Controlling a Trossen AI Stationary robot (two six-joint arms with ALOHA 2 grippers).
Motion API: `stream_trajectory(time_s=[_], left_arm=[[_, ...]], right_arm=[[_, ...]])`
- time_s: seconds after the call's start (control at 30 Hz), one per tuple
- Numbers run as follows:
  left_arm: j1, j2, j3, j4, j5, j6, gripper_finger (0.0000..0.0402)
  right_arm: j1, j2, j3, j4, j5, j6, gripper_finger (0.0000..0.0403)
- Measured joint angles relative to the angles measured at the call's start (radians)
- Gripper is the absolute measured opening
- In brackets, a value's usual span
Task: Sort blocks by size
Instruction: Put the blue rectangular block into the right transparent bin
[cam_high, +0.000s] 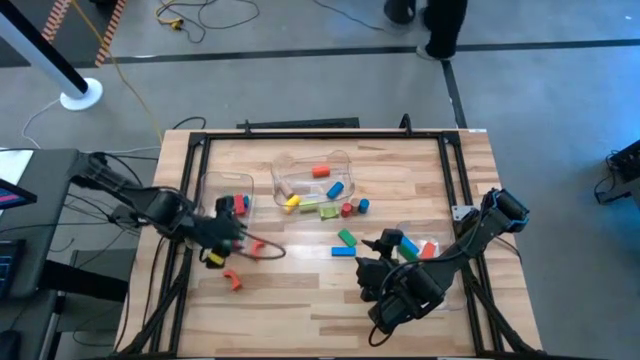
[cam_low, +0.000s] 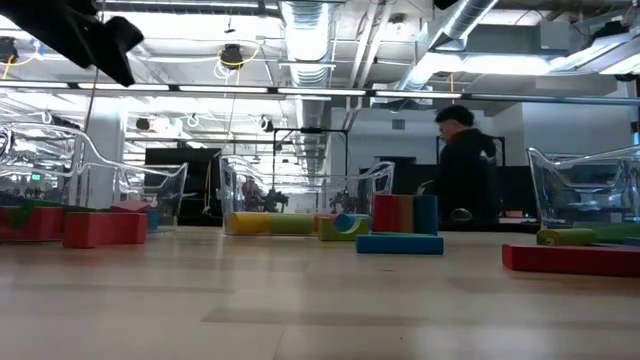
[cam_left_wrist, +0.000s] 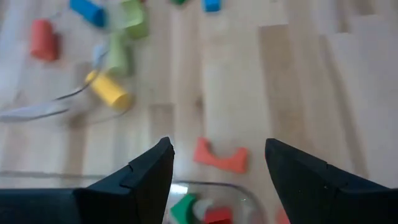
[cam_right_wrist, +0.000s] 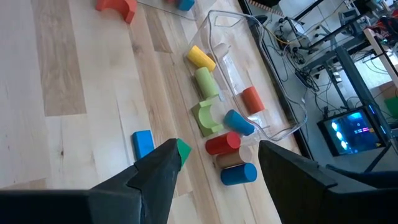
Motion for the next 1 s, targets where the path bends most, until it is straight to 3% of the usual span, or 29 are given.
stream_trajectory(time_s=[0.47,1.0], left_arm=[[-0.177,0.019,-0.057,0.096,0.017,-0.111,0.0247],[-0.19,0.276,-0.061,0.11,0.147,-0.155,0.0247]], right_arm=[[-0.012,0.0,0.0,0.001,0.001,-0.008,0.0255],[-0.012,0.0,0.0,0.009,0.0,-0.01,0.0255]])
